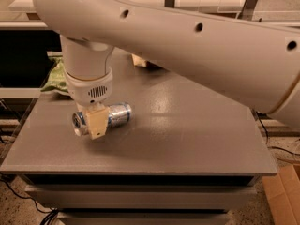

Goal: Knock redbull can over

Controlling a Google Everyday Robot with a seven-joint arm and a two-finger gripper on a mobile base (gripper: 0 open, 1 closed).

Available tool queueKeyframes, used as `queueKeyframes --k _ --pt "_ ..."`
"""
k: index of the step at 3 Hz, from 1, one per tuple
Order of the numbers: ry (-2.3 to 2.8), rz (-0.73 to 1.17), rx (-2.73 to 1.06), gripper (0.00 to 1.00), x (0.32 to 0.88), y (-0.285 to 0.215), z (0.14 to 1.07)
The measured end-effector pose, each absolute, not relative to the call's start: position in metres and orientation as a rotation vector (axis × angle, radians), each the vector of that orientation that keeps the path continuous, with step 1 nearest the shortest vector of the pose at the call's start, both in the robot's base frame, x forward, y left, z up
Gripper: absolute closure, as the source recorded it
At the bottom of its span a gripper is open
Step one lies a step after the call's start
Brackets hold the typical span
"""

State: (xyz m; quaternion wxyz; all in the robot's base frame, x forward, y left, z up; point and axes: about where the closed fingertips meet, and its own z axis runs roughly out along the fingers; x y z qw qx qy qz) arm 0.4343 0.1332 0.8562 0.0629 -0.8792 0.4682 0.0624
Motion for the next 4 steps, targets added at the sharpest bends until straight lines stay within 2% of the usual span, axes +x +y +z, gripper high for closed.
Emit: queueKeyframes --k 1,4 --pt "1.441 0.252 -2.636 0.82 0.4343 0.1368 0.8535" --pt "1.443 0.329 -2.624 0.13 0.4311 0.1416 0.8536"
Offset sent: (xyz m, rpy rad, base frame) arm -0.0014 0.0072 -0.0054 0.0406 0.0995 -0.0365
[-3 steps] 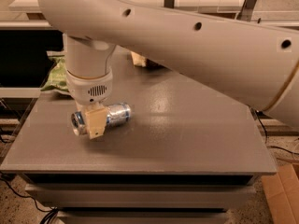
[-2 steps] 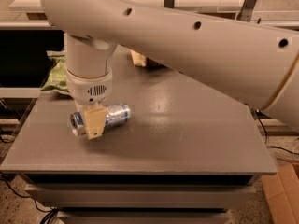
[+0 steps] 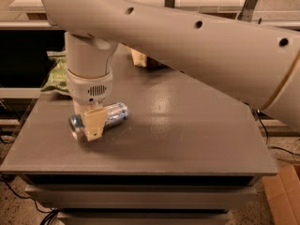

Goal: Knock redbull can over

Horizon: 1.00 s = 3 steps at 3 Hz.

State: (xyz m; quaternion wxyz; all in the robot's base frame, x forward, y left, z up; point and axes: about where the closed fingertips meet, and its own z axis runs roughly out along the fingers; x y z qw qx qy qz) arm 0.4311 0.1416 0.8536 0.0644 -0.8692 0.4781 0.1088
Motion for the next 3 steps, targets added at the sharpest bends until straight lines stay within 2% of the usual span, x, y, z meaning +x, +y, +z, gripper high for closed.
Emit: queueKeyframes --k 1,3 --pt "1.434 0.342 -2.620 0.00 0.4279 0.1437 0.8539" --pt "1.426 0.367 -2.607 0.00 0.4263 0.1451 0.8534"
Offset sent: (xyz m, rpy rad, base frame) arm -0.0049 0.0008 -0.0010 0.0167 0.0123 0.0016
